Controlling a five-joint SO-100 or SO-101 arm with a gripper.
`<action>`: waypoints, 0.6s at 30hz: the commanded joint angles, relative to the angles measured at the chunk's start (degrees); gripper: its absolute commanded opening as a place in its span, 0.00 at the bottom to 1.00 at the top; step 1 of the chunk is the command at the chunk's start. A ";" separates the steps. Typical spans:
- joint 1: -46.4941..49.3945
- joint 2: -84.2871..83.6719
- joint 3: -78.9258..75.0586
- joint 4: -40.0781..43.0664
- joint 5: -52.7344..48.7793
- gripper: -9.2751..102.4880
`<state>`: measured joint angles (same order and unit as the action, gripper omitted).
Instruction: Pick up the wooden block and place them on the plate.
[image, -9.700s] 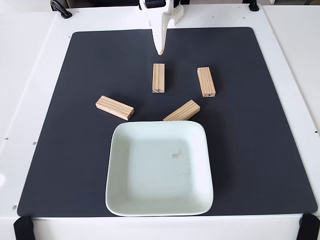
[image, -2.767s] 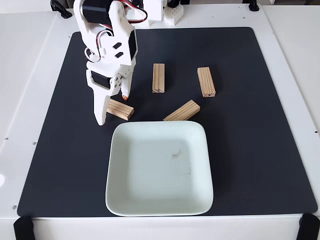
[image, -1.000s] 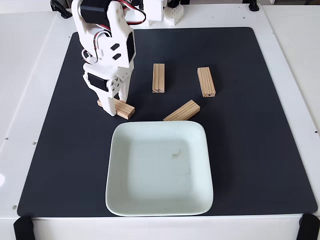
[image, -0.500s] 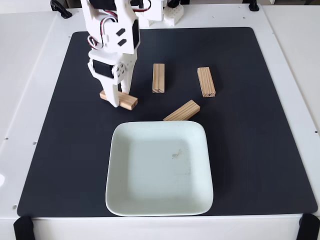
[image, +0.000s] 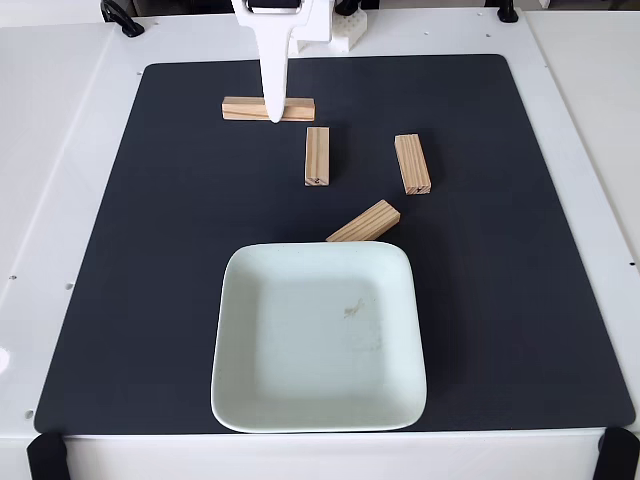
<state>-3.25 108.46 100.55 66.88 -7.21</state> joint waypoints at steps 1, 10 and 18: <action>-0.97 2.20 -4.75 -1.23 -0.62 0.08; -2.99 2.20 -11.34 -17.93 3.34 0.08; -3.16 -3.69 -17.14 -28.74 12.04 0.08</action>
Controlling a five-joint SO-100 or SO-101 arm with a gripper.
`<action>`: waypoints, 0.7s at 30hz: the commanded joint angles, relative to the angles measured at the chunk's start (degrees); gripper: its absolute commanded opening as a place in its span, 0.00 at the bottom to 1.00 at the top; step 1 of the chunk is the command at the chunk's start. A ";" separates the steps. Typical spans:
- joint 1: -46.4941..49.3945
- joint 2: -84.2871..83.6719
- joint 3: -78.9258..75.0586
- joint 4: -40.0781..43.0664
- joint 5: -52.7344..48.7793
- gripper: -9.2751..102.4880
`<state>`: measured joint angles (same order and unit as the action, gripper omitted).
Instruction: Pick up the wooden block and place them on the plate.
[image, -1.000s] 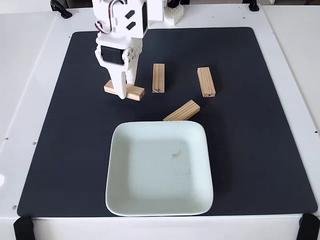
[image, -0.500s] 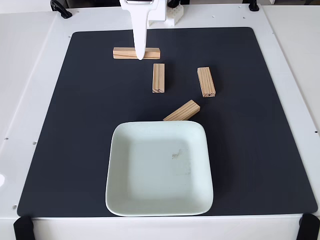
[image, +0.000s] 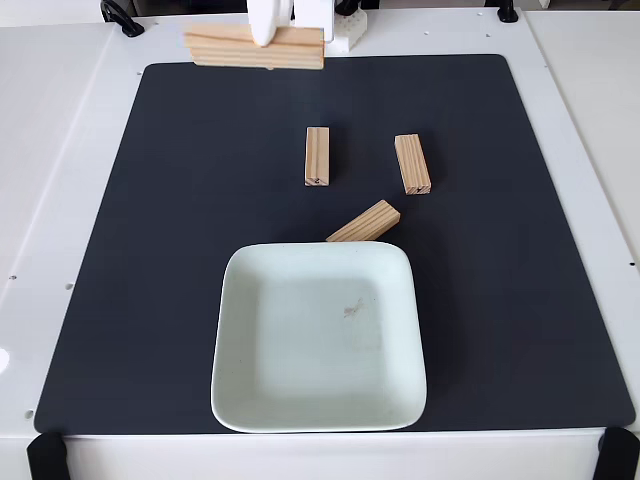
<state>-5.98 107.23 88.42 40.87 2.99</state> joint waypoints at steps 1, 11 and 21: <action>-0.44 -5.10 -7.29 -2.81 2.37 0.08; -1.58 -43.42 -43.86 -2.81 2.55 0.08; -3.34 -66.45 -61.61 -2.72 2.46 0.08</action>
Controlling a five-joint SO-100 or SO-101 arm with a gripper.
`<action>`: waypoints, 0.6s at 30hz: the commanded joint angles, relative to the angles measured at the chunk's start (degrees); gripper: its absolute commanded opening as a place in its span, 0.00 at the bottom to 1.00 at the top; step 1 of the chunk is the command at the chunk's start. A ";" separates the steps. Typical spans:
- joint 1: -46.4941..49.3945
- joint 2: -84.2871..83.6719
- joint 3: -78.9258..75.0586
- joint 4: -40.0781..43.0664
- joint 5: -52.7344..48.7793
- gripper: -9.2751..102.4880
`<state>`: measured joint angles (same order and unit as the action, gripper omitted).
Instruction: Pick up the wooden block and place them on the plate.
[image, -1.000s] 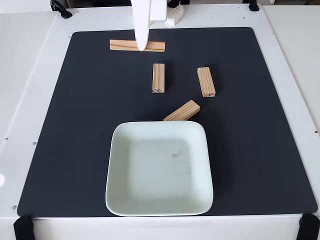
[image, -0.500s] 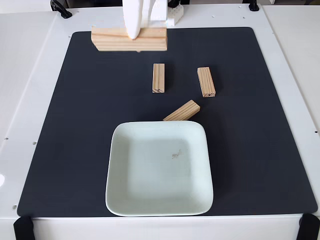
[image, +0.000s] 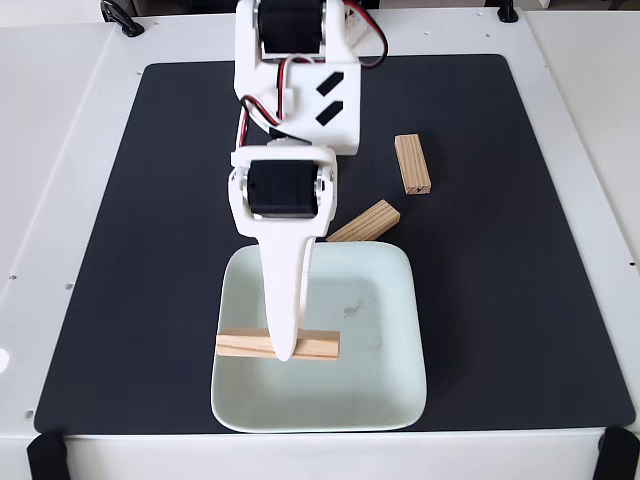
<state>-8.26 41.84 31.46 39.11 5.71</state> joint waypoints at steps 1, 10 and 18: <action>-1.14 -1.93 -4.75 -0.97 -0.26 0.08; -2.64 -6.24 -4.92 -1.14 -0.26 0.08; -3.25 -6.33 -5.01 -1.14 -0.26 0.08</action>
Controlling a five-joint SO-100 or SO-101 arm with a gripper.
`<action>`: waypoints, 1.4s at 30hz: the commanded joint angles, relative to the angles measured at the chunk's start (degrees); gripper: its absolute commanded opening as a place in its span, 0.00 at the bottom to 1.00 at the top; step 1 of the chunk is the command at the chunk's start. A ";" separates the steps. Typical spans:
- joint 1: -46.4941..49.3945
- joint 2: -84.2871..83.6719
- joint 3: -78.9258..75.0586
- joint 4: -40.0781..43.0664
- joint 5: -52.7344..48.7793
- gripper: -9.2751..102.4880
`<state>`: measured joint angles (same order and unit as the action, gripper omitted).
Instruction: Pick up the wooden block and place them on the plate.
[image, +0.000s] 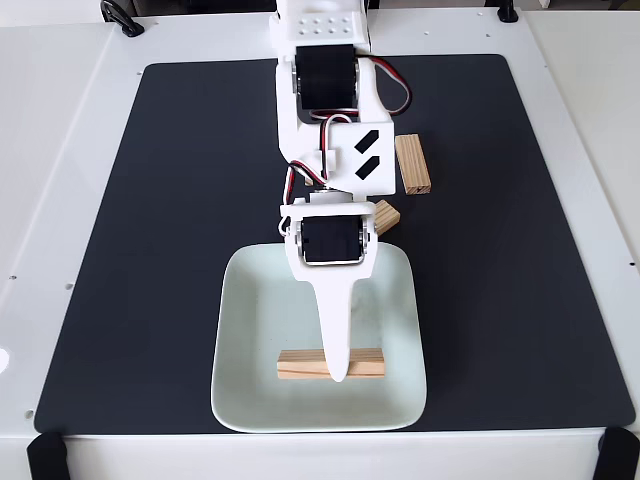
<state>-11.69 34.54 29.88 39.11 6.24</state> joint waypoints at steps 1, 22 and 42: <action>0.18 0.97 -3.43 -1.14 -0.79 0.08; -1.05 -1.58 -9.05 -1.05 -0.62 0.08; 0.26 -4.57 -11.87 -0.35 -0.35 0.08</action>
<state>-12.30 29.00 21.09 39.11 6.15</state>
